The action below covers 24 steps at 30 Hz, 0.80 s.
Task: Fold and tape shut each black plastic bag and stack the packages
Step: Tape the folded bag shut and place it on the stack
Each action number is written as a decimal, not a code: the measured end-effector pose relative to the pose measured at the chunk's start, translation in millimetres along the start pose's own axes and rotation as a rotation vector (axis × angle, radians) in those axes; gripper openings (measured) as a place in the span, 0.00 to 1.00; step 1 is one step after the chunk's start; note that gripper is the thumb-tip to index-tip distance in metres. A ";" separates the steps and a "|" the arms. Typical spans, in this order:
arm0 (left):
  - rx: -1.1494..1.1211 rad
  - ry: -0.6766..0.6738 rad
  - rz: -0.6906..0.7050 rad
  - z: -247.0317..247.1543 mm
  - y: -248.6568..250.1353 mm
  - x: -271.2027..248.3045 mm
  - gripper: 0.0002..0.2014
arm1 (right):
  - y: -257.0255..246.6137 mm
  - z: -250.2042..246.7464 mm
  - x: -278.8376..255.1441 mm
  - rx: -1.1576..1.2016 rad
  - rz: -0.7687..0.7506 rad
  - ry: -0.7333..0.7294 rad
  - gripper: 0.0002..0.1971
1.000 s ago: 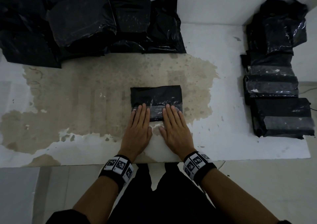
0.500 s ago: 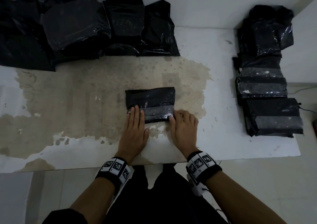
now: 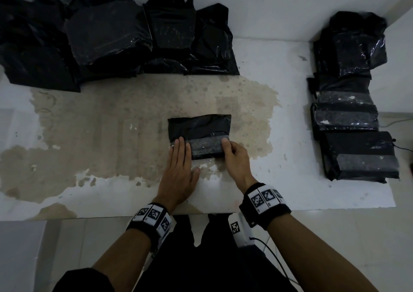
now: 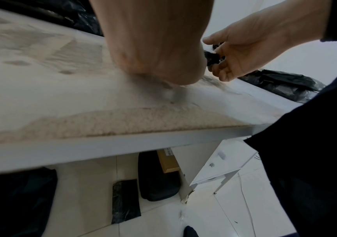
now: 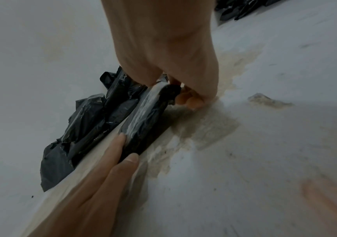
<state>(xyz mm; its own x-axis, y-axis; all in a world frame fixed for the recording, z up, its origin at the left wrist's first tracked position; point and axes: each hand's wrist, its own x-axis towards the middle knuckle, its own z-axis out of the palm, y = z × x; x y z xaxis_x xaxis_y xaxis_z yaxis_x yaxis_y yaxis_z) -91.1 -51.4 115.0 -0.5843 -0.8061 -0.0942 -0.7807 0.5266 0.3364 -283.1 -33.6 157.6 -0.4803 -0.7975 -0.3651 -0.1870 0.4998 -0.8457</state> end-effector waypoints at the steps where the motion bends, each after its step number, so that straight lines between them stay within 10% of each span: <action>1: -0.009 -0.004 0.004 -0.6 -0.2 -0.6 0.36 | -2.5 -0.1 -0.4 0.010 0.026 -0.024 0.24; 17: -0.858 0.246 -0.386 -47.5 30.1 38.9 0.25 | -10.1 -23.9 0.0 0.305 0.029 -0.126 0.26; 24: -0.951 0.091 -0.559 -63.5 37.5 56.0 0.28 | -3.8 -40.0 1.1 0.334 0.087 -0.081 0.26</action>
<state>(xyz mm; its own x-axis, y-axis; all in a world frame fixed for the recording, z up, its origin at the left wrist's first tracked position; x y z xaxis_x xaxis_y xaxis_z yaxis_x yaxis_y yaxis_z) -139.1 -94.0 181.9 -0.1537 -0.9027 -0.4018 -0.4180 -0.3091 0.8543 -317.2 -22.8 176.0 -0.4102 -0.7878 -0.4596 0.1489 0.4393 -0.8859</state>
